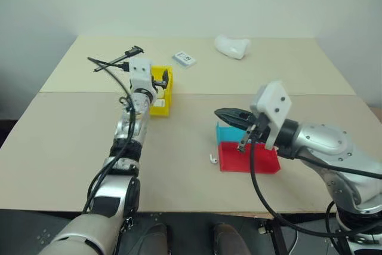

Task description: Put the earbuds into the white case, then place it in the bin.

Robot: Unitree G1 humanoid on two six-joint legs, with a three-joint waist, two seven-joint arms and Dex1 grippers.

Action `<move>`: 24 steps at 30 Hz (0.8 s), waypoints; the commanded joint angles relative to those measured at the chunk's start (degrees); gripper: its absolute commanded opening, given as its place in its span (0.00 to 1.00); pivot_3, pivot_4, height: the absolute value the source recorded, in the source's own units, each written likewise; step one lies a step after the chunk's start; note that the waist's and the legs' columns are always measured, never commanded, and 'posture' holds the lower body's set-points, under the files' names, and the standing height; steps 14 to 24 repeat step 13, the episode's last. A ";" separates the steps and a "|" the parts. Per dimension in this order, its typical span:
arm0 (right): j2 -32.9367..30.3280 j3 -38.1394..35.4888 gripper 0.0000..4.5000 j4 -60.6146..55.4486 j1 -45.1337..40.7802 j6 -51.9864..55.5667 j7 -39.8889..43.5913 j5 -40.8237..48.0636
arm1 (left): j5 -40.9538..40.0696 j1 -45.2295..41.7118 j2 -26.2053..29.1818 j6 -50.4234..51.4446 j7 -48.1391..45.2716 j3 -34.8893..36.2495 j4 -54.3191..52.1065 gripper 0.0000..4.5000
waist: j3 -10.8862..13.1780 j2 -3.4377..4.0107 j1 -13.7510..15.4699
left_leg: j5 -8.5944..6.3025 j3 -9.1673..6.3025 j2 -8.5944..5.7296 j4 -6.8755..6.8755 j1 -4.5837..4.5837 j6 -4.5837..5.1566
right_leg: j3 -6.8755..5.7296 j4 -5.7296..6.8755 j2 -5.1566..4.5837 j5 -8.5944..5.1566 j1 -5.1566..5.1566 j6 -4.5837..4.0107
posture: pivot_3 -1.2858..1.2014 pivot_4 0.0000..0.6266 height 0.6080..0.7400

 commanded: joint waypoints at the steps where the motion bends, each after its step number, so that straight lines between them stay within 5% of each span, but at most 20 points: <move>1: 0.40 0.00 0.00 1.65 2.79 -5.22 -0.19 -3.84 | -6.00 10.37 7.70 6.09 -11.98 -0.61 -22.23 0.99 | 0.00 0.00 -0.53 | 0.03 0.00 0.03 -0.03 0.00 -0.05 | 0.08 0.02 0.03 0.00 -0.06 0.00 | 0.52 0.24 1.00; 7: -3.34 -3.48 0.00 5.65 7.75 -11.68 7.73 -4.23 | -19.22 34.72 23.45 15.66 -25.00 9.17 -54.76 0.99 | 0.00 -0.03 -0.99 | 0.02 -0.04 0.06 -0.03 0.18 -0.05 | 0.03 0.08 -0.05 0.02 0.10 0.00 | 0.52 0.24 1.00; 13: -6.27 -7.74 0.00 7.82 11.01 -16.18 15.63 -1.69 | -35.45 53.46 33.12 24.07 -34.11 21.97 -69.68 0.99 | 0.00 -0.04 -0.28 | -0.03 -0.03 0.12 -0.12 0.52 0.01 | 0.00 -0.01 -0.07 0.01 0.33 -0.03 | 0.52 0.24 1.00; 24: -6.27 -7.74 0.00 7.82 11.01 -16.18 15.63 -1.69 | -35.45 53.46 33.12 24.07 -34.11 21.97 -69.68 0.99 | 0.00 -0.04 -0.28 | -0.03 -0.03 0.12 -0.12 0.52 0.01 | 0.00 -0.01 -0.07 0.01 0.33 -0.03 | 0.52 0.24 1.00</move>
